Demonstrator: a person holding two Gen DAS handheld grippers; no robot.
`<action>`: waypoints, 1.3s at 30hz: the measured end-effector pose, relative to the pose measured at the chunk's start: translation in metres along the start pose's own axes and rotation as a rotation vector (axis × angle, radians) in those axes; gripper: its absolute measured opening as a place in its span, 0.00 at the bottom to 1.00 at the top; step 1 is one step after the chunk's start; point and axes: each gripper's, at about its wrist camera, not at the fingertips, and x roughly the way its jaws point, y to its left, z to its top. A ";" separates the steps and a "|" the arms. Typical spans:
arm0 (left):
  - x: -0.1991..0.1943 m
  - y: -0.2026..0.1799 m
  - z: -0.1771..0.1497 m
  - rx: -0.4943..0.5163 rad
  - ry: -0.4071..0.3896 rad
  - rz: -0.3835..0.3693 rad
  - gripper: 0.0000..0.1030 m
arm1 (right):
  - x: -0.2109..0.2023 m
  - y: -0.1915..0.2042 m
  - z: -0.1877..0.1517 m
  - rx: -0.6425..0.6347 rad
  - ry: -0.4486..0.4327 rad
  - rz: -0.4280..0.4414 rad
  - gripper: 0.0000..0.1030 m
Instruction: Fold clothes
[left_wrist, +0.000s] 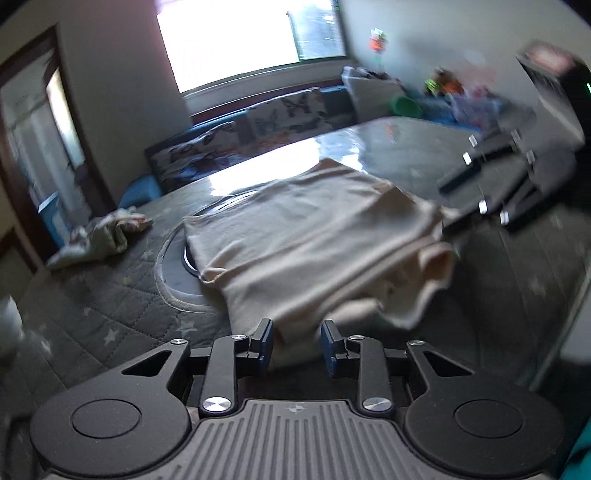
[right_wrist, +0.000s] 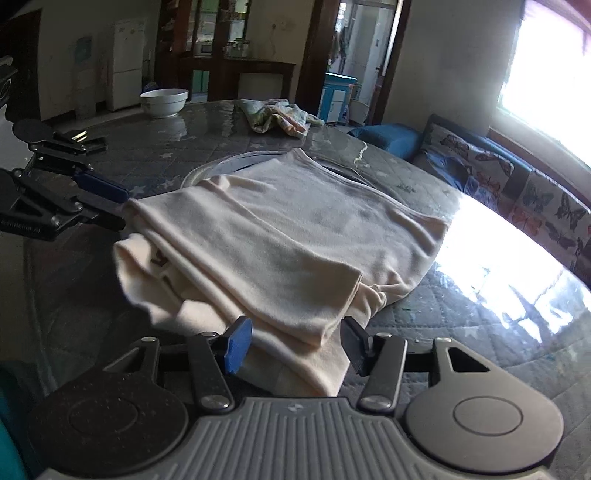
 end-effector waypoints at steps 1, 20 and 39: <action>0.002 -0.004 -0.002 0.023 0.001 -0.002 0.31 | -0.003 0.002 -0.001 -0.018 0.003 -0.002 0.55; 0.015 -0.018 0.008 0.103 -0.134 -0.028 0.05 | 0.002 0.044 -0.014 -0.271 -0.031 -0.024 0.70; -0.002 0.002 0.002 0.038 -0.136 -0.122 0.40 | 0.020 0.006 0.019 0.000 -0.054 0.156 0.14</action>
